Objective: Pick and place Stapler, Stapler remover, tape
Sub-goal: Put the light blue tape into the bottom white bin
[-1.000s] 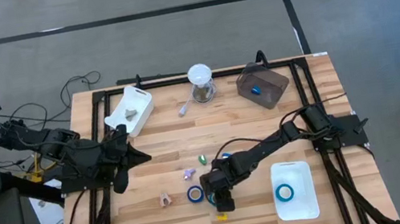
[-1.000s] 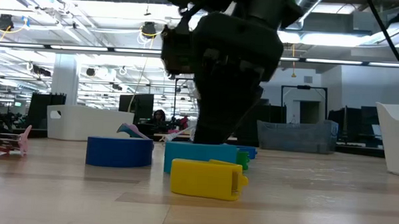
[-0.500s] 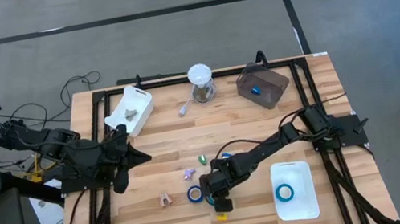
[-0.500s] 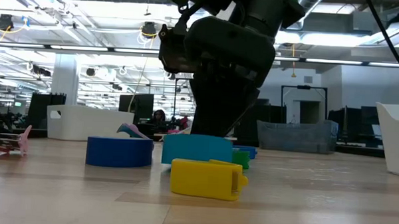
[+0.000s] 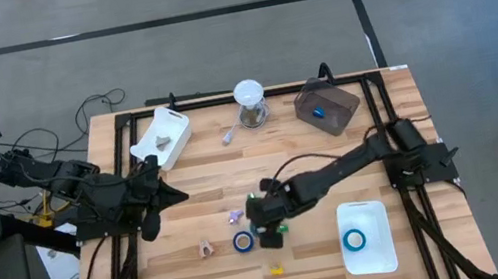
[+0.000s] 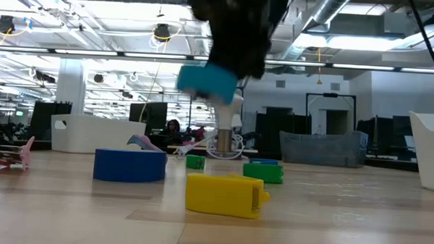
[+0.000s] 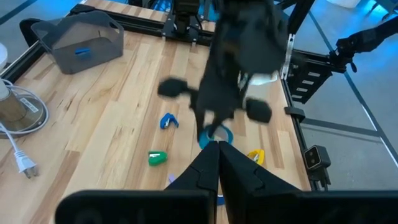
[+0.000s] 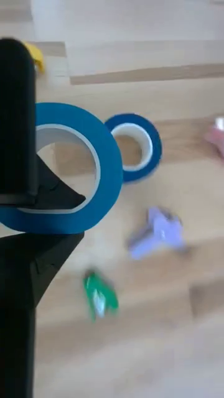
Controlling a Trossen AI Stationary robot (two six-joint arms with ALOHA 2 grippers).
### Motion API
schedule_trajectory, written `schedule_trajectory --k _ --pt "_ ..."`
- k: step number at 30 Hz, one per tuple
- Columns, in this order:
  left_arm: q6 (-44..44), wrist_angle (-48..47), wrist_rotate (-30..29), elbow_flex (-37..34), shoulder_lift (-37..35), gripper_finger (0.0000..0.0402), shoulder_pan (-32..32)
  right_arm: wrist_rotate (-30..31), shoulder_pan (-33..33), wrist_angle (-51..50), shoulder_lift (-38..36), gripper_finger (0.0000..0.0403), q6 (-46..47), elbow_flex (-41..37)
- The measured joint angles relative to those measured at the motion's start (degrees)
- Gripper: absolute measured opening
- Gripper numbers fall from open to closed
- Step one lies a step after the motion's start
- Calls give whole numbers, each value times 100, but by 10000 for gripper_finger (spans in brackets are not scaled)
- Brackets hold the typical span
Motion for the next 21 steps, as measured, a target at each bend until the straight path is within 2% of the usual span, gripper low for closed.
schedule_trajectory --k 7,12,17,21 --pt "107 6 0 0 0 3 0 629 -399 -484 -831 26 -204 11" --pt "309 10 -8 0 -1 3 72 724 -695 -843 -1292 26 -419 17" --pt "709 34 -31 0 -2 3 379 901 -944 -925 -1607 26 -778 15" --pt "1034 46 -25 0 0 3 890 1018 -1197 -1270 -1750 26 -1080 15"
